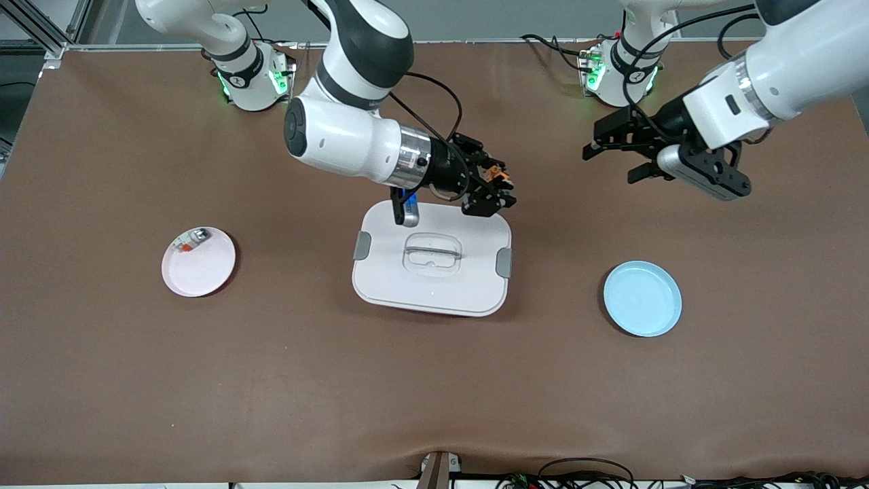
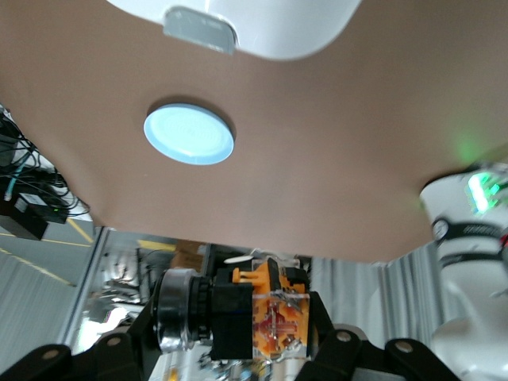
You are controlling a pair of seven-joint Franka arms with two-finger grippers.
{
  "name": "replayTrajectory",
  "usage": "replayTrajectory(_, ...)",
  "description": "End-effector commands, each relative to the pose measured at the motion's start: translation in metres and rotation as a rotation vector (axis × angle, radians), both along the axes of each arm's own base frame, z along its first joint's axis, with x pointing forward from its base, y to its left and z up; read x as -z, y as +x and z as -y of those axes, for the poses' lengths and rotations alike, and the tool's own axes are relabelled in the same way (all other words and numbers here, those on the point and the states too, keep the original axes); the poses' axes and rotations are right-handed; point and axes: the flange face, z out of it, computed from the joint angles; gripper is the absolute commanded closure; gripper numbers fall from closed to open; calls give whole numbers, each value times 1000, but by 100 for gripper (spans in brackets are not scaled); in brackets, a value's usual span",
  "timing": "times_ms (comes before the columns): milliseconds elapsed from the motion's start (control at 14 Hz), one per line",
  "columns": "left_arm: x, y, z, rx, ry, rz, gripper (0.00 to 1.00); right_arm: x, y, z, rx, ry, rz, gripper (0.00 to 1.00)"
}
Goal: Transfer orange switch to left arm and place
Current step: 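Hold the switch with the right gripper while the left gripper reaches it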
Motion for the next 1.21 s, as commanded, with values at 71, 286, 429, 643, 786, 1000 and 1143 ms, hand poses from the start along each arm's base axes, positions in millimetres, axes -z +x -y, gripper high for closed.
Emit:
replayTrajectory(71, 21, -21, 18, -27, -15, 30, 15, -8, 6, -15, 77, 55, -65, 85)
replayTrajectory(286, 34, -22, 32, -61, -91, 28, 21, -6, 7, -17, 80, 54, -75, 85)
replayTrajectory(429, 36, -22, 36, -75, -125, 17, 26, -6, 7, -17, 80, 54, -76, 85)
replayTrajectory(643, 52, -20, 44, -120, -171, 29, 30, -6, 7, -16, 81, 54, -75, 85)
replayTrajectory(786, 64, -17, 50, -143, -193, 35, 32, -6, 6, -17, 80, 54, -76, 85)
replayTrajectory(1000, 75, -18, 61, -160, -225, 34, 34, -6, 4, -20, 76, 54, -76, 85)
replayTrajectory(1143, 79, -17, 63, -165, -225, 36, 35, -7, 3, -20, 75, 55, -74, 85)
